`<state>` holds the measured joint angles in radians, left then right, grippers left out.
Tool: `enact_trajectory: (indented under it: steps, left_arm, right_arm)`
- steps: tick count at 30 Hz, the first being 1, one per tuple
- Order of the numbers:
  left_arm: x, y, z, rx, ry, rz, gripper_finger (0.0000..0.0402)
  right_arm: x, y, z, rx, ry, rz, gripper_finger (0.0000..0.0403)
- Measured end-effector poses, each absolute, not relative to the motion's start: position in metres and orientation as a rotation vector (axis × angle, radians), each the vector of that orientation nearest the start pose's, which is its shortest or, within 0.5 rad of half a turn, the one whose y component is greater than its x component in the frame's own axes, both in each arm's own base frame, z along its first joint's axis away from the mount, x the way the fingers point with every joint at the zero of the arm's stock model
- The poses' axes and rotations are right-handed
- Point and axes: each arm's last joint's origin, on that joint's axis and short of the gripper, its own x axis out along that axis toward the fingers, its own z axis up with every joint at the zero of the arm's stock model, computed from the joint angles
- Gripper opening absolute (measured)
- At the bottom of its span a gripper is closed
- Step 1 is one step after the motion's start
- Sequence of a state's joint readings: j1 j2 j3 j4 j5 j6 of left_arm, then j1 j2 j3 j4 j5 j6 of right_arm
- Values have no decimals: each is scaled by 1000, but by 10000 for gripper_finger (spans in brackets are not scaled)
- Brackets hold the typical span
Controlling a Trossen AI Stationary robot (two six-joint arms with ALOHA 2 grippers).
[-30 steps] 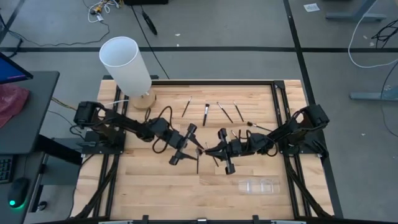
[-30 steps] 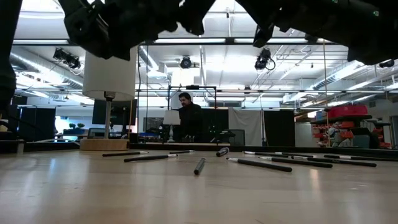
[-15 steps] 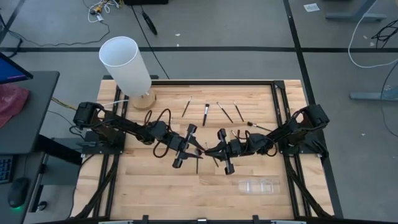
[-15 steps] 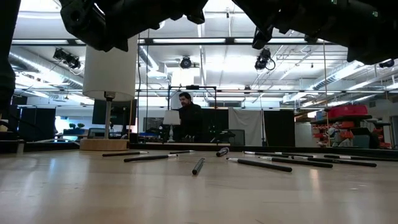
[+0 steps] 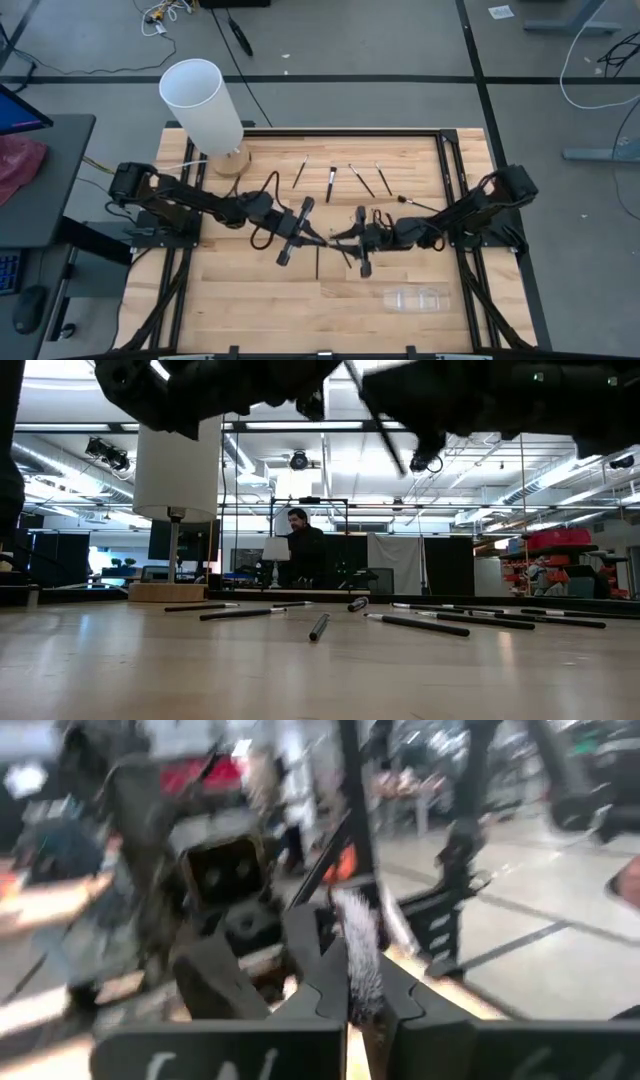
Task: Pick & Place Makeup Supplies
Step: Put the silver makeup brush into the transparent organizer
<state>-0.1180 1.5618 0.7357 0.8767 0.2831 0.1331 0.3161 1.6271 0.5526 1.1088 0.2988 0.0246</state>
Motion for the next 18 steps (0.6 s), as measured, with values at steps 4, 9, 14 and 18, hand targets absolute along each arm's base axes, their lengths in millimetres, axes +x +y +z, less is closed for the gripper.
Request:
enact_trajectory:
  steps: [4,9,14,18]
  left_arm:
    - [314,-39,236,85,20,-310,8]
    - [314,-30,234,27,68,-258,8]
    - [314,-23,232,-3,96,-236,10]
    - [314,-23,231,-3,101,-234,10]
  right_arm:
    - [277,82,192,41,118,-134,144]
    - [287,87,210,33,274,-177,197]
    - [312,96,217,-11,388,-200,213]
    - [330,101,214,-59,409,-229,202]
